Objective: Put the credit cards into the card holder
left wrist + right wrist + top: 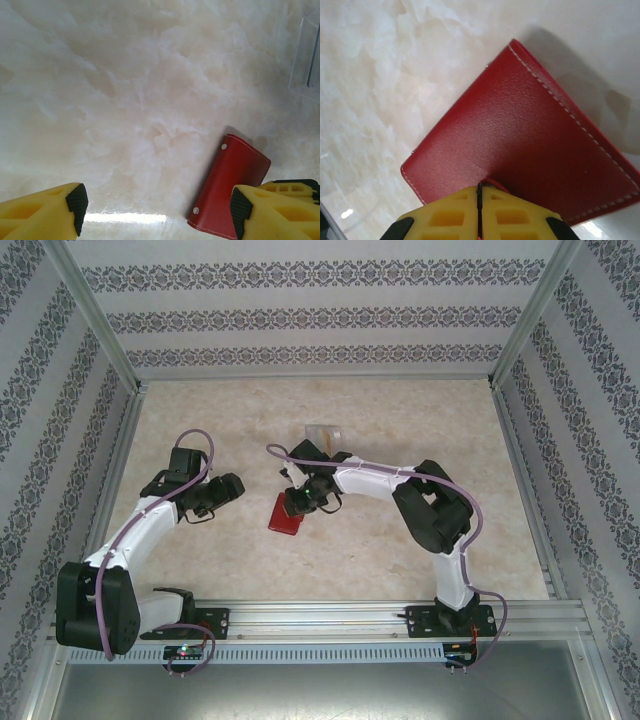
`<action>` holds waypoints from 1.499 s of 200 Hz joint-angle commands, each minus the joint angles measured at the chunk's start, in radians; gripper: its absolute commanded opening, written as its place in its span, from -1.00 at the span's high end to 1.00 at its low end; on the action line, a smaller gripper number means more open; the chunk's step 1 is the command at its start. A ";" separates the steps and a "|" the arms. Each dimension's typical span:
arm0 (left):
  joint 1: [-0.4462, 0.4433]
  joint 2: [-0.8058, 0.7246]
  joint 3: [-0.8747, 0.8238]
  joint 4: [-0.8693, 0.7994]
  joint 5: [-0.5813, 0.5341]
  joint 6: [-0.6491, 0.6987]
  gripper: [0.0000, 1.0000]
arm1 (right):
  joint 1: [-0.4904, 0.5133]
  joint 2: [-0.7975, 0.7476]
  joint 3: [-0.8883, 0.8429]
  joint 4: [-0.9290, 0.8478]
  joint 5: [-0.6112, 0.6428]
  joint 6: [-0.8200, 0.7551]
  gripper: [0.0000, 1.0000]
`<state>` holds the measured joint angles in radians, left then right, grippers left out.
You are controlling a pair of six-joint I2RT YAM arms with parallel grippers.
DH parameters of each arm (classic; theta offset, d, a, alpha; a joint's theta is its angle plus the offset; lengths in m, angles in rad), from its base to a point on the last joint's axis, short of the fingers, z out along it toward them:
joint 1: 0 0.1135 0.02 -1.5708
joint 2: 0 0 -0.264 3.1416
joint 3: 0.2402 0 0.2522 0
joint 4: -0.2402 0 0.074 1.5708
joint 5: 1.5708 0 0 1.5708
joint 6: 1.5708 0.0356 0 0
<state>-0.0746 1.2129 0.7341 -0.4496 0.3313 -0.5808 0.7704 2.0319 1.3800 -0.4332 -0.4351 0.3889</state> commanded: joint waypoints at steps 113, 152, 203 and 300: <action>0.019 -0.020 -0.009 -0.021 0.009 0.024 -0.55 | -0.060 0.027 -0.040 0.130 -0.233 0.119 0.84; 0.019 -0.015 -0.012 -0.017 0.011 0.025 -0.55 | -0.057 -0.012 -0.047 0.163 -0.238 0.147 0.84; 0.020 -0.010 -0.013 -0.017 0.015 0.024 -0.56 | -0.062 0.006 -0.098 0.205 -0.238 0.159 0.84; 0.019 -0.004 -0.016 -0.014 0.024 0.024 -0.56 | -0.085 0.095 -0.175 0.226 -0.164 0.166 0.88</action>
<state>-0.0696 1.2110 0.7300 -0.4492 0.3397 -0.5800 0.6956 2.0457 1.2469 -0.1474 -0.6979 0.5556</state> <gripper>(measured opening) 0.778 0.067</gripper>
